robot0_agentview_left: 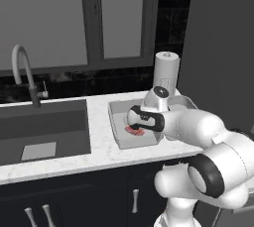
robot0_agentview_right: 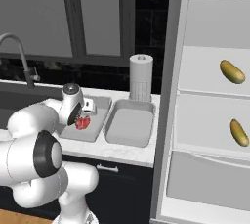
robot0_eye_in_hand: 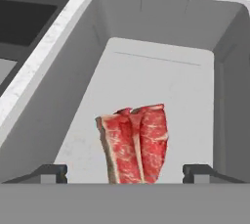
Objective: Place one cucumber and one steak in each tupperware on the nearby counter, to pack two identical lunches.
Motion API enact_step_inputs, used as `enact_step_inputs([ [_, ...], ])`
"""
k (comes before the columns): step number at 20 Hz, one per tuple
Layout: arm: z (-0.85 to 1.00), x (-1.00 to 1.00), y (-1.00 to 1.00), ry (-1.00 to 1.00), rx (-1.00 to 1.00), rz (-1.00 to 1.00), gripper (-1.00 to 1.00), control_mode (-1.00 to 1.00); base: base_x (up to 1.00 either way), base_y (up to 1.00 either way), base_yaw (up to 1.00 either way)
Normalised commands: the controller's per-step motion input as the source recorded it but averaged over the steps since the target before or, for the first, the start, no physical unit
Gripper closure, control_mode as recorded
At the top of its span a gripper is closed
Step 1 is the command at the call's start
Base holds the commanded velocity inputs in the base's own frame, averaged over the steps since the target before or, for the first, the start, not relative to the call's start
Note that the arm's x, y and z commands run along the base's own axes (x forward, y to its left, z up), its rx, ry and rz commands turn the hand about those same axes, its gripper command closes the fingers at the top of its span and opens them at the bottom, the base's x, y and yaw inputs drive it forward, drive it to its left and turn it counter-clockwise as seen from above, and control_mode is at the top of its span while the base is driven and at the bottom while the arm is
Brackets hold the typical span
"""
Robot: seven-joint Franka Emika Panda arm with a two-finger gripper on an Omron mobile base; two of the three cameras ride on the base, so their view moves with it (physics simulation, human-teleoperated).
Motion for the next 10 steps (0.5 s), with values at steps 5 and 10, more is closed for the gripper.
enact_step_inputs([
  [5, 0.31, -0.03, 0.03, -0.01, 0.00, 0.00, -1.00, -1.00, 0.00, 0.00, 0.00],
  [10, 1.00, -0.77, 0.00, -0.06, 0.00, -0.06, -1.00, -1.00, 0.00, 0.00, 0.00],
])
